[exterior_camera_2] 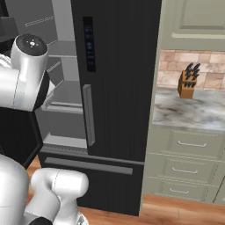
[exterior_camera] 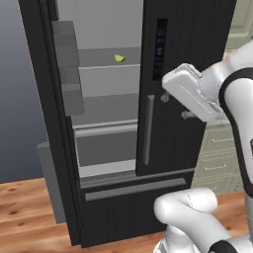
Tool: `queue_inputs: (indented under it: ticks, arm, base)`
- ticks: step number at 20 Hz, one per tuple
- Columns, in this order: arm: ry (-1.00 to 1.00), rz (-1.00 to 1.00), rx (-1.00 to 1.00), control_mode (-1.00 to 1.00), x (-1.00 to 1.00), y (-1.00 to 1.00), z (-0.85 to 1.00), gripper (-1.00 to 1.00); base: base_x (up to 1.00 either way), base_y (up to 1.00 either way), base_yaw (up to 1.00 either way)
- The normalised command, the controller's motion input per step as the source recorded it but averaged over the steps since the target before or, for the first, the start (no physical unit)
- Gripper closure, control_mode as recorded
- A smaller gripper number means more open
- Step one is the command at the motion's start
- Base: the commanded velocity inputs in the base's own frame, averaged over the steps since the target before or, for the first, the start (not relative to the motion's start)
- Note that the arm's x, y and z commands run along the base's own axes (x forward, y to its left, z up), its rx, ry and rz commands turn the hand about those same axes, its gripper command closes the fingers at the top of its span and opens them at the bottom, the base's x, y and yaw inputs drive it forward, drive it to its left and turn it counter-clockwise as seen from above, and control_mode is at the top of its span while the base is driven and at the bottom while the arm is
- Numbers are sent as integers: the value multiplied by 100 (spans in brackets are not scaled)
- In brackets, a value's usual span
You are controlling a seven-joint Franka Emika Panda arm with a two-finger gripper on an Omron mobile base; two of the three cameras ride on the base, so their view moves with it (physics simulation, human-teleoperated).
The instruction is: There is a bowl on the dining counter. Grab a lemon wedge from the fridge and place it in the bowl. Then get the liquor bottle and glass cup from the cabinet and place them next to the bowl.
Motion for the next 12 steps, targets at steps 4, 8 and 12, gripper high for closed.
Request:
queue_inputs:
  ticks: [4,8,12]
  arm:
    - [-2,-8,-30,-100,42,0,-55,-100]
    - [-5,-12,-30,-100,36,-2,-50,-100]
    - [-6,-10,-28,-100,38,-11,-33,-100]
  base:
    - [0,0,0]
    - [0,0,0]
    - [0,0,0]
